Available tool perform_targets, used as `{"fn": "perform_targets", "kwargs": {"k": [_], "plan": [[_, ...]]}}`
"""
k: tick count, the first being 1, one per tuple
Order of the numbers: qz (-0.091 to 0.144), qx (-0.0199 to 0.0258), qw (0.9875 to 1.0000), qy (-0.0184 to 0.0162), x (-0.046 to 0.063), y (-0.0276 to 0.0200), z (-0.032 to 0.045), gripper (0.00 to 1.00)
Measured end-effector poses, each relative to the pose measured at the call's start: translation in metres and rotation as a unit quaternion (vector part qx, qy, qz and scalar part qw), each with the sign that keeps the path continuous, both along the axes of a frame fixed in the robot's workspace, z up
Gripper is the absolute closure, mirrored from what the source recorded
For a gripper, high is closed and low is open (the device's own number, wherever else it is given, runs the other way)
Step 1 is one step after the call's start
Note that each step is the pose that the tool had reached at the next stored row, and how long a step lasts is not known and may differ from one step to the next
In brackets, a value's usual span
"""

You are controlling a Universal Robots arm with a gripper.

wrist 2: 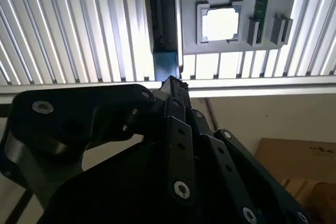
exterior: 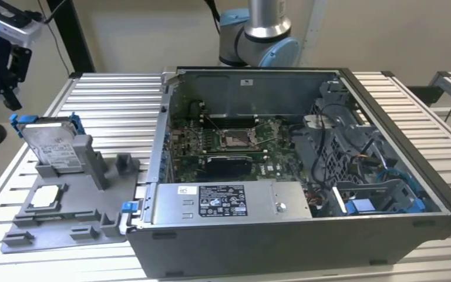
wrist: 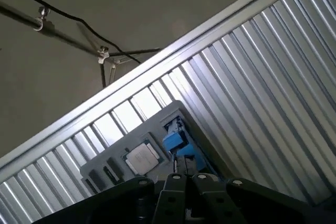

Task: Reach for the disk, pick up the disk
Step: 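Pick up the disk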

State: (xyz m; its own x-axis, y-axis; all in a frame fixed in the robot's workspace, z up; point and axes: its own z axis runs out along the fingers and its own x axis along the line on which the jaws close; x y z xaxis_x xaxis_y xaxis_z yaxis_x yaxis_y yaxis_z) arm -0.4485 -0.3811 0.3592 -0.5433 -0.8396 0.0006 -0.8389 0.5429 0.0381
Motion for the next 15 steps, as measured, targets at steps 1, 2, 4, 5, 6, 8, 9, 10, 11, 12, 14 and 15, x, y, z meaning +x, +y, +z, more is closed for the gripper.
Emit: {"fn": "perform_targets", "kwargs": {"k": [1,2,4,5,6,8,9,10,11,12,14,15], "plan": [[0.008,0.0,1.0,0.0,0.0,0.0,0.0,1.0],[0.018,0.0,0.9998,0.0,0.0,0.0,0.0,1.0],[0.036,0.0,0.9994,0.0,0.0,0.0,0.0,1.0],[0.045,0.0,0.999,0.0,0.0,0.0,0.0,1.0],[0.054,0.0,0.9986,0.0,0.0,0.0,0.0,1.0],[0.072,0.0,0.9974,0.0,0.0,0.0,0.0,1.0],[0.081,0.0,0.9967,0.0,0.0,0.0,0.0,1.0],[0.09,0.0,0.996,0.0,0.0,0.0,0.0,1.0],[0.099,0.0,0.9951,0.0,0.0,0.0,0.0,1.0],[0.108,0.0,0.9942,0.0,0.0,0.0,0.0,1.0],[0.126,0.0,0.9921,0.0,0.0,0.0,0.0,1.0],[0.135,0.0,0.9909,0.0,0.0,0.0,0.0,1.0]]}}
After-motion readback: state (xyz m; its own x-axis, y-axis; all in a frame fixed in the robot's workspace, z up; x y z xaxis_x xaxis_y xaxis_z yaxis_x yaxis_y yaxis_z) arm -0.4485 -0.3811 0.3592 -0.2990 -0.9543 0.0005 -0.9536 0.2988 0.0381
